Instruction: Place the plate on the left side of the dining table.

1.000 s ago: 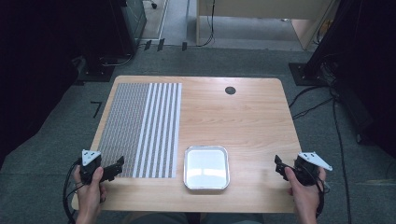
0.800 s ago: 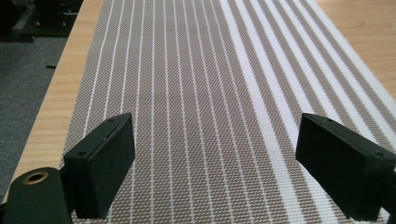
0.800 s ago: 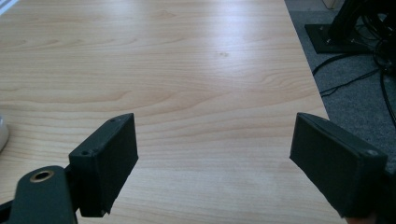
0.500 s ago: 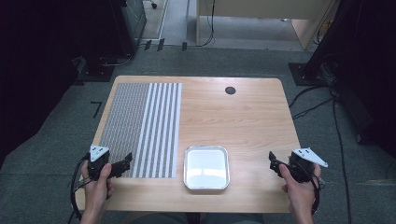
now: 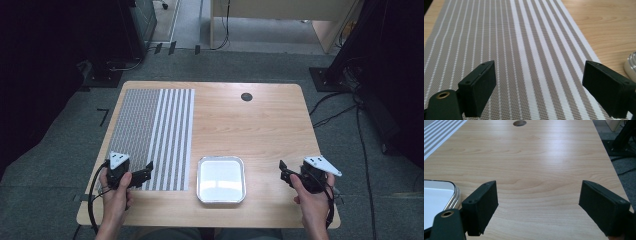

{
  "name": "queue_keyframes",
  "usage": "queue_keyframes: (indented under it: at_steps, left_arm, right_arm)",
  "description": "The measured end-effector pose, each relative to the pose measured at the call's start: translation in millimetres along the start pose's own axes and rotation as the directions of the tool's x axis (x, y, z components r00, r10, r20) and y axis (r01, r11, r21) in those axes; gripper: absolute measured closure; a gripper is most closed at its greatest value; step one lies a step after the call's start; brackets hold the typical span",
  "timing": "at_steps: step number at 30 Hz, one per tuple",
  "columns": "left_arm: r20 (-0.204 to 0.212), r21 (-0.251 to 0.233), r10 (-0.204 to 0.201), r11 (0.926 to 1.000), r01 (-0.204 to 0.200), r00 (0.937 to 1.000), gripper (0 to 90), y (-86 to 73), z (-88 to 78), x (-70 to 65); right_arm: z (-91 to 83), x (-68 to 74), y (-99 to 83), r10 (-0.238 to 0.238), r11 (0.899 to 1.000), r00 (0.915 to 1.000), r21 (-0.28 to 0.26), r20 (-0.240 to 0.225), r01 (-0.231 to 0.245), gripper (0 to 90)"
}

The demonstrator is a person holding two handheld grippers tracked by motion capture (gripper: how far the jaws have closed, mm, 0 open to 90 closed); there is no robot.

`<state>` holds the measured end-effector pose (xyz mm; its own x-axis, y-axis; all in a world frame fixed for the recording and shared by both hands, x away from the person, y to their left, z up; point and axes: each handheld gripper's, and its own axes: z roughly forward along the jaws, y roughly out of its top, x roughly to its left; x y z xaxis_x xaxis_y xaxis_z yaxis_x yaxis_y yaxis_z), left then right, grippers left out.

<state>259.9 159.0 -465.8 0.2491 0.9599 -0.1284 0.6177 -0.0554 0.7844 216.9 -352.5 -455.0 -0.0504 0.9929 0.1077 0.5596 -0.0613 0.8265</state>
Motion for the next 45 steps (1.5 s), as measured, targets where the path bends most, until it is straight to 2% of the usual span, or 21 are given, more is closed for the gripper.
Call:
queue_keyframes:
  at_steps: [5,9,16,23,27,29,32,38,39,40,41,42,45]
  left_arm:
    - [0.023,-0.007,-0.007,1.0000,0.007,0.9997,11.7,3.7,5.5,-9.2]
    - [0.042,0.001,0.007,1.0000,-0.008,0.9991,11.7,5.4,12.3,-20.4]
    - [0.059,0.007,0.011,0.9999,-0.012,0.9982,11.7,8.4,18.2,-30.3]
    - [0.089,0.013,0.009,0.9999,-0.010,0.9960,11.8,18.8,27.2,-46.4]
    - [0.126,-0.025,0.030,0.9993,-0.027,0.9916,12.0,23.8,28.2,-59.6]
    - [0.128,-0.022,0.057,0.9982,-0.055,0.9902,12.0,24.6,29.2,-67.9]
    - [0.142,-0.025,0.067,0.9976,-0.064,0.9876,12.0,22.8,29.6,-75.0]
    - [0.159,0.001,0.083,0.9964,-0.084,0.9837,13.1,17.6,33.5,-88.3]
    - [0.177,0.015,0.094,0.9951,-0.098,0.9797,13.4,13.9,35.5,-95.9]
    - [0.177,0.015,0.094,0.9951,-0.098,0.9797,13.6,13.9,35.5,-95.9]
    - [0.201,0.024,0.106,0.9933,-0.113,0.9738,14.3,10.4,37.2,-104.0]
    - [0.211,0.030,0.110,0.9924,-0.119,0.9712,15.4,9.0,37.7,-108.1]
    - [0.228,0.022,0.123,0.9910,-0.132,0.9658,28.7,5.9,36.5,-118.0]
  right_arm:
    - [2.7,10.6,2.0,-0.021,1.000,0.9997,-0.006,-0.009,0.021,15.4]
    - [7.6,22.5,4.8,-0.033,0.999,0.9990,-0.004,-0.030,0.033,15.6]
    - [14.2,39.3,12.8,-0.046,0.999,0.9971,-0.012,-0.061,0.046,16.3]
    - [20.7,58.0,18.3,-0.063,0.998,0.9948,-0.018,-0.080,0.062,17.0]
    - [26.5,67.1,24.3,-0.047,0.999,0.9957,-0.023,-0.080,0.045,18.5]
    - [29.0,72.1,28.1,-0.037,0.999,0.9955,-0.027,-0.087,0.034,19.2]
    - [31.6,78.6,30.7,-0.033,0.999,0.9952,-0.033,-0.093,0.030,21.3]
    - [34.4,86.0,23.6,-0.049,0.999,0.9937,-0.026,-0.100,0.047,26.5]
    - [35.4,85.3,18.2,-0.041,0.999,0.9924,-0.021,-0.116,0.039,33.5]
    - [35.4,85.3,18.2,-0.041,0.999,0.9924,-0.021,-0.116,0.039,33.5]
    - [37.0,83.6,13.4,-0.034,0.999,0.9903,-0.013,-0.135,0.032,40.6]
    - [38.2,82.6,11.0,-0.028,1.000,0.9887,-0.006,-0.147,0.027,43.2]
    - [40.1,81.3,4.5,0.002,1.000,0.9788,0.000,-0.205,-0.002,51.9]
